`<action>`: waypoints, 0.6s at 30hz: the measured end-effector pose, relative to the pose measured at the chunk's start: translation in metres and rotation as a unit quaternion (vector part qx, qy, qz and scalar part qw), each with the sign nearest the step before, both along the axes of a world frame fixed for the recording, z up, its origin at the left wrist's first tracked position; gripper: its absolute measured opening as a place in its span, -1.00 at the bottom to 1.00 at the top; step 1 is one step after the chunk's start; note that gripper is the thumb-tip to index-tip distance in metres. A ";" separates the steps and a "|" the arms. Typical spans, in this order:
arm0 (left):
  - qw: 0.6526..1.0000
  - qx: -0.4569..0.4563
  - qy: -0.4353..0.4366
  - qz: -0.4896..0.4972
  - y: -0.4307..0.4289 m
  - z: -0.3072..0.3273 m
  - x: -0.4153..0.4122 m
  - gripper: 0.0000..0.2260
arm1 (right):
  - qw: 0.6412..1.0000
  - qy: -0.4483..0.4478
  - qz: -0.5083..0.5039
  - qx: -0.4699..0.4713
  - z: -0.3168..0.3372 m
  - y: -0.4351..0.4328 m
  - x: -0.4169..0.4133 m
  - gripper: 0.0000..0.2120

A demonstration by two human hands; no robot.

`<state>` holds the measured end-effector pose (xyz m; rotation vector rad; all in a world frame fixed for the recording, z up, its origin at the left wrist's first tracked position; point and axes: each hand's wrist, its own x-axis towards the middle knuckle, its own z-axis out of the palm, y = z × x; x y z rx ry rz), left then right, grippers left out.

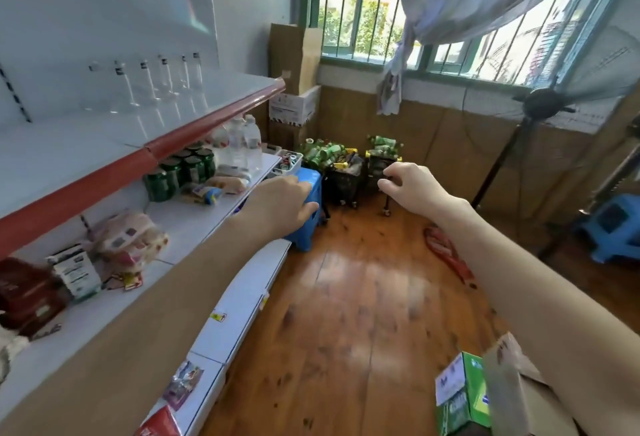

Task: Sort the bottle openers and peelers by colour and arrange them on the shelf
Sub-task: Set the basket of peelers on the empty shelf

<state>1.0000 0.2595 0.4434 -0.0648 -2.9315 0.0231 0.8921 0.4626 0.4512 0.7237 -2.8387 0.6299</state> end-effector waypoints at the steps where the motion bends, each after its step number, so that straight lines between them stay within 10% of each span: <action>1: 1.000 -0.005 0.000 -0.007 -0.002 -0.001 -0.027 -0.65 | 1.000 0.001 -0.003 -0.001 0.000 -0.002 -0.023 -0.67; 18: 0.996 0.041 -0.022 -0.069 0.008 -0.033 -0.425 -0.67 | 0.997 -0.047 -0.061 0.016 -0.024 0.012 -0.397 -0.65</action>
